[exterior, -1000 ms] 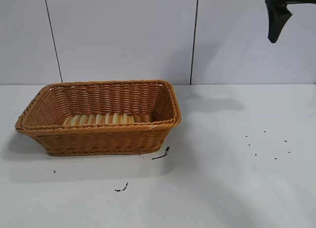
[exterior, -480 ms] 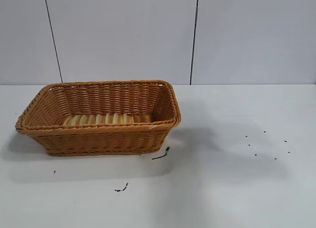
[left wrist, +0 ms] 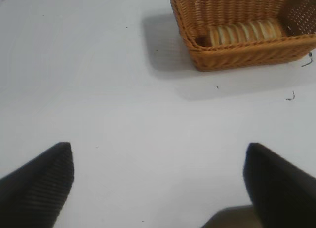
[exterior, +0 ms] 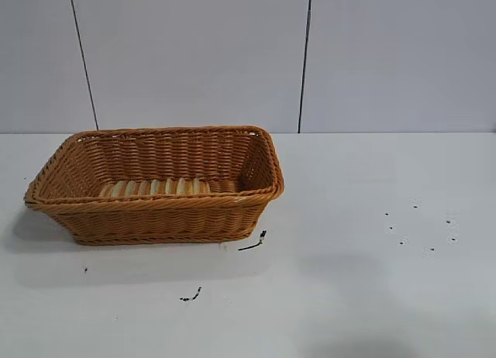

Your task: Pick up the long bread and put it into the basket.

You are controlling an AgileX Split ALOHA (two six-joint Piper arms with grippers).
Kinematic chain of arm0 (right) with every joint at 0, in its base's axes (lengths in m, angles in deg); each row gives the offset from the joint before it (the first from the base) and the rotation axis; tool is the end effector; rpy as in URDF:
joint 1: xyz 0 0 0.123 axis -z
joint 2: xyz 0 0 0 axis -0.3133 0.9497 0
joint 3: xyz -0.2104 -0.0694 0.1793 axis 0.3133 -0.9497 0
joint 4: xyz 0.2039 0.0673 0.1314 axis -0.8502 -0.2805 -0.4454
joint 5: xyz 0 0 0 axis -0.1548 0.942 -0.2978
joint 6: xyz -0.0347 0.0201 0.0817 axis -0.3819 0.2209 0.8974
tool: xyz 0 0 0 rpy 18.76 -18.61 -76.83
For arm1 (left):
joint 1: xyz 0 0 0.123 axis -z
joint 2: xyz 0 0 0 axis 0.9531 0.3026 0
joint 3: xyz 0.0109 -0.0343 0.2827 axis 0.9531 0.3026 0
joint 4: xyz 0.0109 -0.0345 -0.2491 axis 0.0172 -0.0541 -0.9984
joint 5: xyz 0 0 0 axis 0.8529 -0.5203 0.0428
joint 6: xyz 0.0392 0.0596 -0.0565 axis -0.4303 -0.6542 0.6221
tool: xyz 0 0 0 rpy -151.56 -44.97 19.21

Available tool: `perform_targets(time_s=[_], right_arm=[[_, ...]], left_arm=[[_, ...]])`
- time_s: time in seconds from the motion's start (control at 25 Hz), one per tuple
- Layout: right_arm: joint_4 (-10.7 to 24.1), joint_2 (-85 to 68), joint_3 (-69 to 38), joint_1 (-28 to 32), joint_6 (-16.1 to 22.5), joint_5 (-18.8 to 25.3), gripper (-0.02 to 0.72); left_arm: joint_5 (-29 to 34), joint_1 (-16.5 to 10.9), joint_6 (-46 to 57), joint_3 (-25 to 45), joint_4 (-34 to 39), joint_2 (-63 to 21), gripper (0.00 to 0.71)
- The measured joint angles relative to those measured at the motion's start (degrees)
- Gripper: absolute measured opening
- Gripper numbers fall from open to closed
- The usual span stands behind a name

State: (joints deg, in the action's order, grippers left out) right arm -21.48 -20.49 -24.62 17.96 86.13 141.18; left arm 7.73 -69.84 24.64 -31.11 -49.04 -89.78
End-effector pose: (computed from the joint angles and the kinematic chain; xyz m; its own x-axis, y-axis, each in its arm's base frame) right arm 0.0262 0.0030 0.2746 -0.5982 0.0153 -0.8012 -0.0187 0.9993 0.0331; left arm -0.0065 0.0003 0.2773 -0.4525 0.0896 -0.8872 0.0761 0.9952 0.0617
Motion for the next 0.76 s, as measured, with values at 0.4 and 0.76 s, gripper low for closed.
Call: perform_targets(time_s=[0.4, 0.76], right_arm=[[0.0, -11.0, 0.0, 0.0, 0.0, 0.0, 0.693], [0.0, -11.0, 0.0, 0.0, 0.0, 0.0, 0.693]], left_arm=[[0.0, 0.0, 0.0, 0.0, 0.0, 0.0, 0.696], [0.0, 0.0, 0.0, 0.0, 0.0, 0.0, 0.696]])
